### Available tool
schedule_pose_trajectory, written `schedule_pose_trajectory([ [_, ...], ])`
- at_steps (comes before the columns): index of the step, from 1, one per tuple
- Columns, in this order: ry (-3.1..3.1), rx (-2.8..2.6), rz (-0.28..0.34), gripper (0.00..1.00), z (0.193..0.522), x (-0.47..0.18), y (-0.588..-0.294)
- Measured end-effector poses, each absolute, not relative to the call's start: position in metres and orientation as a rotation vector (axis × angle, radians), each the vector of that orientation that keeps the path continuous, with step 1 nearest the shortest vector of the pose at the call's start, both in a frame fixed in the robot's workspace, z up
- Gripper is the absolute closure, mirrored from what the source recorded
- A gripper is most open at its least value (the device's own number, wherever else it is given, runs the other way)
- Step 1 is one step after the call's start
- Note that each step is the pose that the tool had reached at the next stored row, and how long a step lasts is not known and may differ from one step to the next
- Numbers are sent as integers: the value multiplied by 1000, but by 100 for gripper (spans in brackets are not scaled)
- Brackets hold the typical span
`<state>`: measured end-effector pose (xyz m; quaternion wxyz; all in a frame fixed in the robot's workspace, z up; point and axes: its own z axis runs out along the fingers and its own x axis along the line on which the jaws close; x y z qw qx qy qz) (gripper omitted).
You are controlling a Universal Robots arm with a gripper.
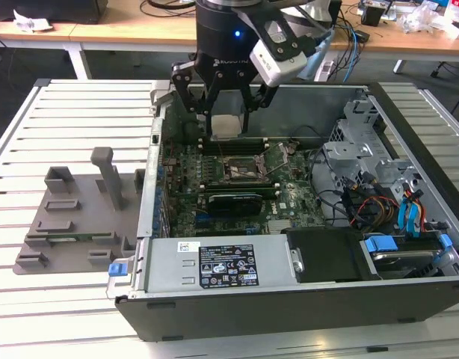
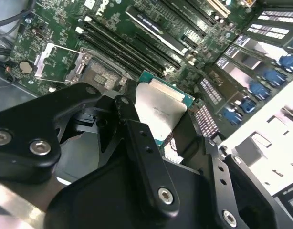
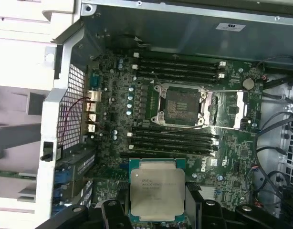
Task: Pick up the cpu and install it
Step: 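Pick up the cpu and move it towards the insertion slot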
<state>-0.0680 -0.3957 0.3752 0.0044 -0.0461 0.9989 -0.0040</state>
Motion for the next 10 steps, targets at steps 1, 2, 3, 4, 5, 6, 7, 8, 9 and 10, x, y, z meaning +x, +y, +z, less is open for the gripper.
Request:
schedule_pose_trajectory([
  [1, 3130, -145, -13, 45, 373, -62, -392],
  [2, 3130, -145, -14, 45, 372, -59, -391],
  [3, 3130, -145, -14, 45, 371, -57, -390],
  [4, 3130, -145, -14, 45, 371, -56, -390],
  [5, 3130, -145, -14, 45, 370, -55, -389],
  [6, 3130, -145, -14, 45, 370, -54, -389],
  [7, 3130, -145, -14, 45, 369, -52, -389],
  [8, 3130, -144, -14, 45, 368, -51, -388],
  [9, 3130, -144, -15, 45, 368, -50, -388],
  [10, 3130, -144, -15, 45, 367, -49, -388],
])
